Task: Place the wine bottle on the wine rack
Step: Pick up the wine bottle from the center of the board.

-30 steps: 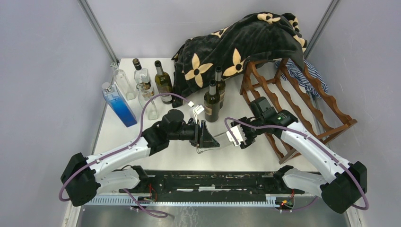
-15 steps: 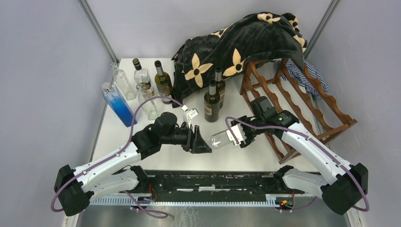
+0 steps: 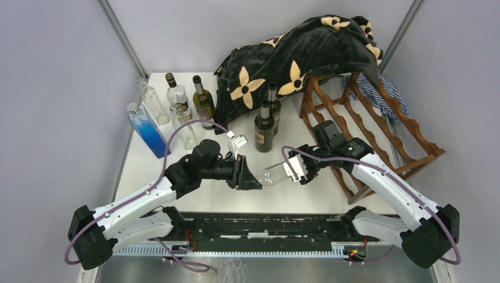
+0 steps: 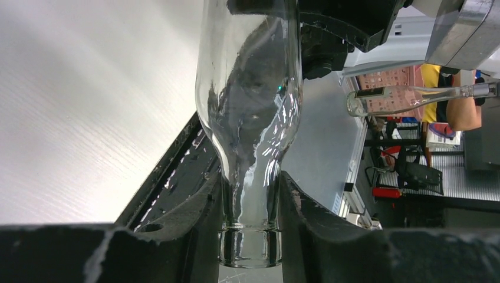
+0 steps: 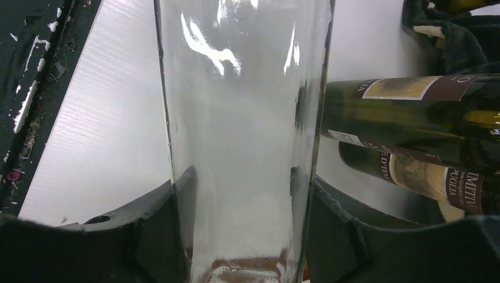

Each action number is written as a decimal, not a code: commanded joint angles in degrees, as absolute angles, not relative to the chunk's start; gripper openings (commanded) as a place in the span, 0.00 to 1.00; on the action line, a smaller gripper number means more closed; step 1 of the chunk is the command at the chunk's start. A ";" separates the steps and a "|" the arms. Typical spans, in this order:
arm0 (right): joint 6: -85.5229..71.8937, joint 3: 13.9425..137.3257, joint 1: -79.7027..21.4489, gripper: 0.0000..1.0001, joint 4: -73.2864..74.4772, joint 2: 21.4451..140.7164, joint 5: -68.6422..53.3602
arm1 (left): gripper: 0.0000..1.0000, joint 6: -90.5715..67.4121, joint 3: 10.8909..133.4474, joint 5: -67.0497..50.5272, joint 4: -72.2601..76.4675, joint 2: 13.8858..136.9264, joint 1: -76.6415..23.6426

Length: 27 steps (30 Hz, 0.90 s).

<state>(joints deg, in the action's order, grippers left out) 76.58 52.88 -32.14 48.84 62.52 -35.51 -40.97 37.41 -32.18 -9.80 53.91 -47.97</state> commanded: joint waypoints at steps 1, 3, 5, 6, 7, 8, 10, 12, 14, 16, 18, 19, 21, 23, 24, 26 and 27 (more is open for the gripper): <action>74.83 54.11 -32.24 0.14 45.80 61.12 -38.72 | 0.02 -42.49 36.06 -34.72 -2.80 53.39 -47.77; 75.00 54.69 -32.25 0.31 46.87 61.51 -40.22 | 0.02 -44.36 34.49 -35.57 -0.28 52.84 -47.65; 74.99 55.38 -32.21 0.52 48.03 61.93 -41.79 | 0.02 -46.53 32.47 -36.42 4.38 52.22 -47.55; 75.02 55.74 -32.25 0.61 48.84 62.11 -42.47 | 0.02 -47.74 31.28 -36.90 6.43 51.94 -47.43; 75.06 56.17 -32.22 0.69 49.39 62.29 -42.99 | 0.02 -48.87 30.24 -37.27 8.12 51.51 -47.24; 75.06 56.52 -32.23 0.76 50.05 62.44 -43.28 | 0.02 -49.75 29.40 -37.42 9.36 51.26 -47.14; 74.98 57.56 -32.24 0.89 51.23 62.81 -44.12 | 0.02 -51.11 27.98 -37.38 11.12 50.38 -46.87; 74.80 59.49 -32.32 0.98 53.23 63.55 -45.73 | 0.02 -51.85 26.94 -37.06 11.80 49.74 -46.61; 75.12 62.38 -32.20 0.98 56.25 64.64 -47.57 | 0.02 -52.47 26.37 -36.91 12.36 49.42 -46.43; 75.38 65.70 -32.23 0.98 59.38 65.81 -49.14 | 0.02 -53.33 25.64 -36.93 13.54 49.39 -46.41; 75.45 69.63 -32.15 0.98 62.36 66.94 -50.40 | 0.02 -54.76 24.67 -36.89 15.66 49.53 -46.41; 75.06 72.02 -32.12 0.98 63.58 67.58 -51.05 | 0.02 -55.61 24.24 -36.83 17.23 49.72 -46.41; 72.47 77.02 -31.92 0.98 65.90 68.82 -51.71 | 0.02 -57.09 23.19 -36.66 20.00 50.01 -46.47; 69.04 82.03 -31.52 0.98 67.22 70.13 -51.46 | 0.02 -57.94 22.57 -36.30 22.49 50.50 -46.56; 67.63 84.52 -31.09 0.98 67.40 70.53 -51.13 | 0.02 -58.12 22.51 -36.05 23.17 50.62 -46.69; 64.82 87.95 -29.99 0.98 66.98 70.75 -50.76 | 0.02 -58.26 22.56 -35.28 24.20 51.13 -47.18; 63.01 89.43 -29.14 0.98 66.21 70.88 -50.57 | 0.02 -58.39 22.74 -34.72 25.01 51.58 -47.65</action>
<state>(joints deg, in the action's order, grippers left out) 70.24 82.63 -31.22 64.62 70.63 -48.93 -55.24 21.37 -34.61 12.14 51.42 -46.68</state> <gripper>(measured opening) 0.979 0.409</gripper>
